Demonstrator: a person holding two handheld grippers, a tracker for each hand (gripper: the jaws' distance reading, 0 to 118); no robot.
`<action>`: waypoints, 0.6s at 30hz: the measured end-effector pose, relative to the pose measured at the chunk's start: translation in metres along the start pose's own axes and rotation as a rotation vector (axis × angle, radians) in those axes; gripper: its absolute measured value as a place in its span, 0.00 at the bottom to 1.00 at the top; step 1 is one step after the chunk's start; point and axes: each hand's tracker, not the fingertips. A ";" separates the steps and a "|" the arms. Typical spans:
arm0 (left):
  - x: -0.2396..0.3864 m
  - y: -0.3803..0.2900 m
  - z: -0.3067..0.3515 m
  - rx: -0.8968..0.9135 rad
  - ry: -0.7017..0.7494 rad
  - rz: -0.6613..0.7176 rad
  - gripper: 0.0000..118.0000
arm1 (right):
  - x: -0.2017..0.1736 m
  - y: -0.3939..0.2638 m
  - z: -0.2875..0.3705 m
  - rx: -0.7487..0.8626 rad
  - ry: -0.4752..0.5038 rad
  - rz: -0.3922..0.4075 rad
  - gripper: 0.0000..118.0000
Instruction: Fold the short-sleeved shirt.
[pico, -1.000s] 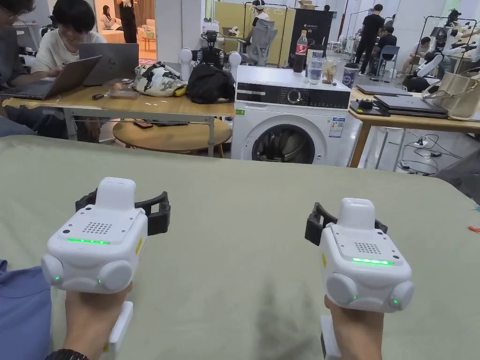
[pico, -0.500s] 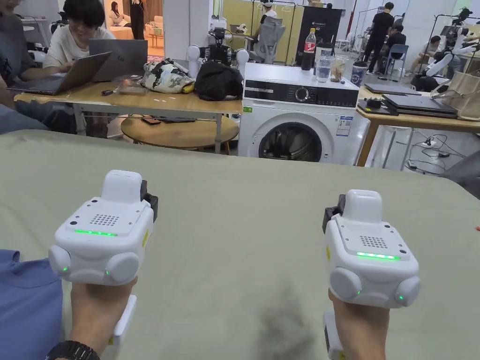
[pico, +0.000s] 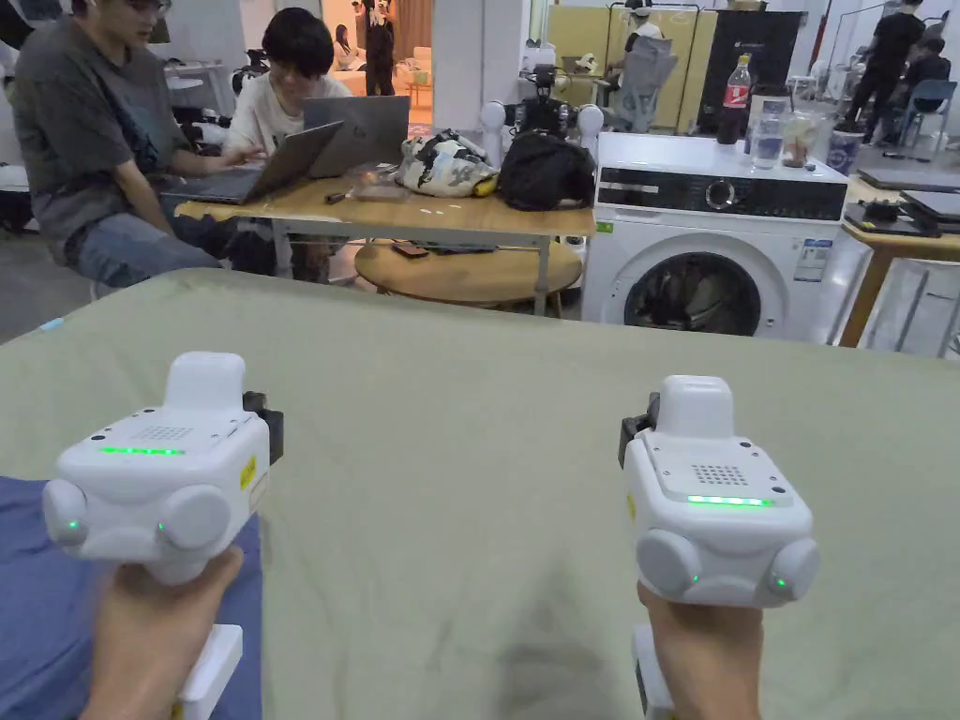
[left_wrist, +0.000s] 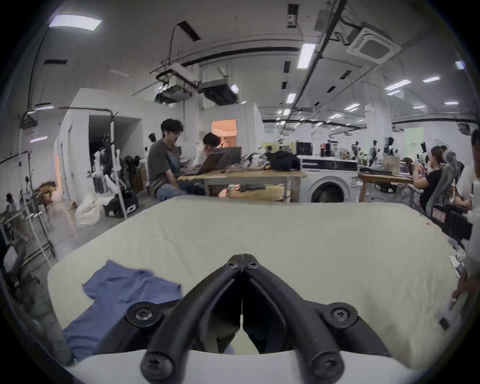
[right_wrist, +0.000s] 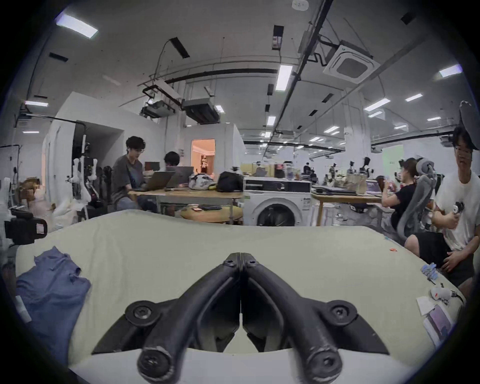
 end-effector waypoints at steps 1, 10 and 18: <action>-0.014 0.000 0.003 -0.027 0.016 0.009 0.00 | -0.012 -0.001 -0.002 -0.005 0.025 0.000 0.00; -0.109 -0.017 0.003 -0.426 0.025 0.067 0.00 | -0.082 -0.014 -0.011 -0.055 0.161 0.018 0.00; -0.142 -0.066 -0.037 -0.831 -0.055 0.117 0.77 | -0.093 -0.030 -0.013 -0.094 0.199 0.084 0.00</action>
